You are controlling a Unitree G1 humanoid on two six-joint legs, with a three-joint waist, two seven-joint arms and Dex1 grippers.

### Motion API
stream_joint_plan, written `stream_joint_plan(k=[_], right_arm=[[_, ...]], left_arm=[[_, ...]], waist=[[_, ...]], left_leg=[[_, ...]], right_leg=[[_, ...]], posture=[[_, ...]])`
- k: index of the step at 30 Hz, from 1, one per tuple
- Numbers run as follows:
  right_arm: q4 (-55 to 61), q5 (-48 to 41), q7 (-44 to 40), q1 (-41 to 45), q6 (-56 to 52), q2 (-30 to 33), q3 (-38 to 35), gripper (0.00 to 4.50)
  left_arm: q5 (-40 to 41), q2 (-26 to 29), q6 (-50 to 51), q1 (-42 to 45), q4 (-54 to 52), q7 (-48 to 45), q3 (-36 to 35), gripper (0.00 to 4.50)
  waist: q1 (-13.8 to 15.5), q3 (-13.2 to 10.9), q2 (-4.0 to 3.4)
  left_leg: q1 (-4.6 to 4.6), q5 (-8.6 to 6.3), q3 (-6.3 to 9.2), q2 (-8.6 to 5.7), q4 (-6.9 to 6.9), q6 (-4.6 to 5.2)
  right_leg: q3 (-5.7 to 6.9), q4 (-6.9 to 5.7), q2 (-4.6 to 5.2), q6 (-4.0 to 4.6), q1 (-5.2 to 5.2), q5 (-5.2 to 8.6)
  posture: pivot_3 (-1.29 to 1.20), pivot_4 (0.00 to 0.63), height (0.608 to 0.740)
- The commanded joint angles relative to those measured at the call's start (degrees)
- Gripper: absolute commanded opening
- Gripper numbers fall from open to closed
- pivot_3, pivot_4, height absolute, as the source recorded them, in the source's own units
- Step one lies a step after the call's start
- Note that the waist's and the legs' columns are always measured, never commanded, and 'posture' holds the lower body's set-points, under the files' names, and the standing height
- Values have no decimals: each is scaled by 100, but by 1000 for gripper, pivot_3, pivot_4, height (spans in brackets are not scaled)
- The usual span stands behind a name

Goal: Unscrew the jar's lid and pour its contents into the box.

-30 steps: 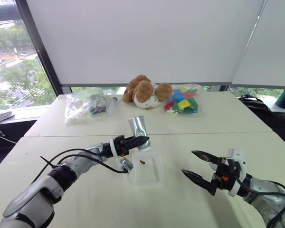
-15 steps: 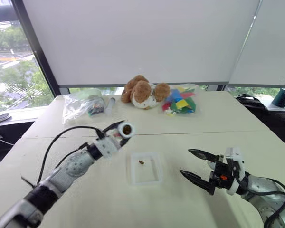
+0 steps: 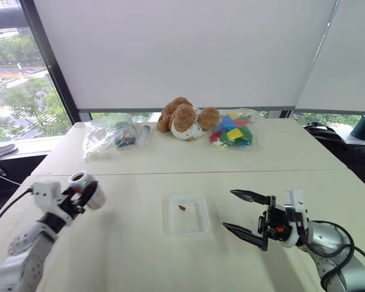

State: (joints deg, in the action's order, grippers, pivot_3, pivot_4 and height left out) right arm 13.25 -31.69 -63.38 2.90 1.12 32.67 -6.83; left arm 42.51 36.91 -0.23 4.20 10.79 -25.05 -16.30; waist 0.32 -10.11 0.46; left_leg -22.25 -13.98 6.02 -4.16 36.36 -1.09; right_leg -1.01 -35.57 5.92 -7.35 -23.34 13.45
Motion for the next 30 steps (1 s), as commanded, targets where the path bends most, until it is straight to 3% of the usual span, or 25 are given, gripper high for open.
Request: stream_joint_plan(k=[1, 8, 10, 13, 21, 30], right_arm=[[-67, -7, -122, 82, 256, -27, -51, 4472], [-242, -6, -239, 72, 439, 13, -114, 4472], [-218, -23, -241, 61, 458, 17, -134, 4500], [-157, -50, -231, 41, 453, 24, -158, 4500], [152, -293, -344, -553, 275, 458, -756, 4500], [-86, -403, -838, -1672, 319, 1156, -1992, 4500]], left_arm=[[-420, -122, -190, -26, 225, 44, -361, 2281], [-834, -411, -350, 141, 674, -185, -556, 2281], [-889, -446, -366, 181, 697, -227, -613, 3342], [-919, -462, -312, 239, 702, -324, -704, 4447], [-1070, -164, -142, -18, 557, -679, -875, 4447], [-1474, 604, -447, -1058, 263, -2223, -861, 4447]], waist=[[27, 0, 0], [35, 16, -2], [34, 17, -3], [33, 16, 1], [38, 17, 2], [43, 18, 2]], left_leg=[[0, 0, 0, 0, 0, 0], [7, 0, -1, 1, -1, -1], [9, 0, -1, 2, -3, -1], [8, 0, -1, 2, -3, -1], [4, 0, -1, 1, -4, -1], [3, -1, -9, 7, -15, -2]], right_leg=[[0, 1, 0, 0, 0, 0], [0, 3, 1, 3, 7, -2], [0, 2, 0, 3, 7, -2], [-1, 3, 0, 3, 6, -2], [-1, 10, 2, 3, 7, -2], [-5, 31, 7, 45, 7, 22]], posture=[[0, 150, 740], [0, 150, 740], [0, 150, 740], [0, 150, 740], [0, 150, 740], [0, 150, 740]])
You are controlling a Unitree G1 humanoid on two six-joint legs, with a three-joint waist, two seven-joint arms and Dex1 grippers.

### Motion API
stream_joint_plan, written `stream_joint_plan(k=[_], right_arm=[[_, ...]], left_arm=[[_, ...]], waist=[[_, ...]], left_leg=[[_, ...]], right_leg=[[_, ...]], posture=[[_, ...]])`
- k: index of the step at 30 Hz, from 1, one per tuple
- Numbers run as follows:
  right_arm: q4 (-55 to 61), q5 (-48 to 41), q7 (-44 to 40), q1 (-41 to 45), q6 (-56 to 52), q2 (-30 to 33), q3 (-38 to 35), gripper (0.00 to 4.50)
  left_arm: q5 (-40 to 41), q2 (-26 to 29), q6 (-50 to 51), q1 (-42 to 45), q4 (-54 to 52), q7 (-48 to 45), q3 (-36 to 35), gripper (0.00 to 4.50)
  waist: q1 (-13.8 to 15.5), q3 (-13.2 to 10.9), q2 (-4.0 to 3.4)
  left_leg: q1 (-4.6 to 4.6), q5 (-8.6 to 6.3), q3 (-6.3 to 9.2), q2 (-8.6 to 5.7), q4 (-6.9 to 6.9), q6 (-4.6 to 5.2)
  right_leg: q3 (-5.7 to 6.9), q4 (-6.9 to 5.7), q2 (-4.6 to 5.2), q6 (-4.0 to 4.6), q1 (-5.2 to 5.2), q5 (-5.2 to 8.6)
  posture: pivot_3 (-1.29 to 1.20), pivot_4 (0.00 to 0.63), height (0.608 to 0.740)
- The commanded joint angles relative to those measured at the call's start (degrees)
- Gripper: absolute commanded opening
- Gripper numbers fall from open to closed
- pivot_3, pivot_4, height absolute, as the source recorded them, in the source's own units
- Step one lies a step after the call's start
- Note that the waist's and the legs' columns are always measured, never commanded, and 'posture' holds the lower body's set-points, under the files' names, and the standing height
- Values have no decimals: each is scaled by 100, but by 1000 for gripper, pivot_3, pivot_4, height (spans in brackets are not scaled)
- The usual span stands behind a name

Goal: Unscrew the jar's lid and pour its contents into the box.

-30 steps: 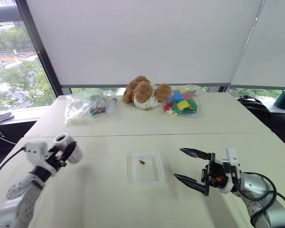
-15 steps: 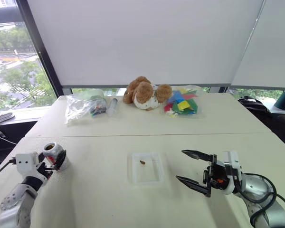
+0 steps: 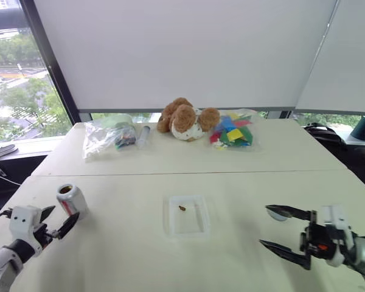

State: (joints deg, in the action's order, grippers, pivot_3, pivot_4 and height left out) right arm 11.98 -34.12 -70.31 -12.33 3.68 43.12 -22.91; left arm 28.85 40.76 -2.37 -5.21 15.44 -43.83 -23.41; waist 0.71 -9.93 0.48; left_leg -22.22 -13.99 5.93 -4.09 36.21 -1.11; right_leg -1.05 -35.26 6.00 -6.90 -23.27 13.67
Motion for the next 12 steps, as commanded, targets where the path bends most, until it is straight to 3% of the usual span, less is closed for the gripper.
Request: stream_joint_plan(k=[1, 6, 12], right_arm=[[49, -152, -216, -265, 99, 132, -473, 4500], [314, -279, -425, -623, 54, 317, -1031, 4500], [325, -286, -610, -699, -25, 541, -1263, 4500]], left_arm=[[-117, 277, -249, -209, -235, -460, -196, 4447], [-240, 781, -560, -1203, -811, -1326, -622, 4447], [-260, 957, -751, -2055, -1218, -1922, -1041, 4447]], waist=[[7, 0, 1], [-22, 0, 3], [-11, 2, 2]], left_leg=[[0, 0, 0, 0, 0, 0], [-5, -1, -1, 1, -4, 0], [-9, -5, -15, 2, -9, 1]], right_leg=[[0, 2, 1, 0, 2, 0], [-1, 9, 24, 1, -1, 2], [-5, 15, 38, 5, -7, 7]], posture=[[0, 150, 740], [0, 150, 740], [0, 150, 740]])
